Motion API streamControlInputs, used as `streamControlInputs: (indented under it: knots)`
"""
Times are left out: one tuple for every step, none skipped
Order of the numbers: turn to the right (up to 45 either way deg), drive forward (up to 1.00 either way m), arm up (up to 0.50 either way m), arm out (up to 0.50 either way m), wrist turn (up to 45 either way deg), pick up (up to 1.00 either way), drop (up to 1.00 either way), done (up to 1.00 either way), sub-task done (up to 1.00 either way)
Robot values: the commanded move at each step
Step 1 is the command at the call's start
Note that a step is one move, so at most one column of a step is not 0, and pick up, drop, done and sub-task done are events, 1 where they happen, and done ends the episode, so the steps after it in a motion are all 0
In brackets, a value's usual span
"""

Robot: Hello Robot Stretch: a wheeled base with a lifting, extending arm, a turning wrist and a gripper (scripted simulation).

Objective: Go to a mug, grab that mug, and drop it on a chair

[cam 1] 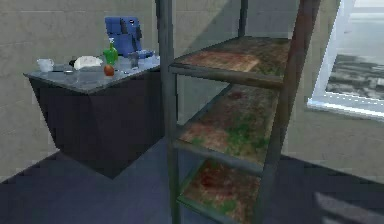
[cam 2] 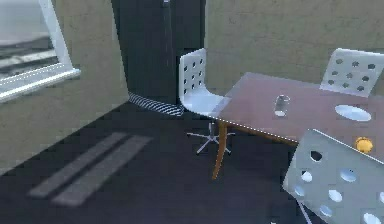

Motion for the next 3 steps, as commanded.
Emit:
streamControlInputs:
  knots:
    - [18.0, 0.0, 0.0, 0.0, 0.0, 0.0, 0.0, 0.0, 0.0]
    - [0.0, 0.05, 0.0, 0.0, 0.0, 0.0, 0.0, 0.0, 0.0]
    - [-21.0, 0.0, 0.0, 0.0, 0.0, 0.0, 0.0, 0.0, 0.0]
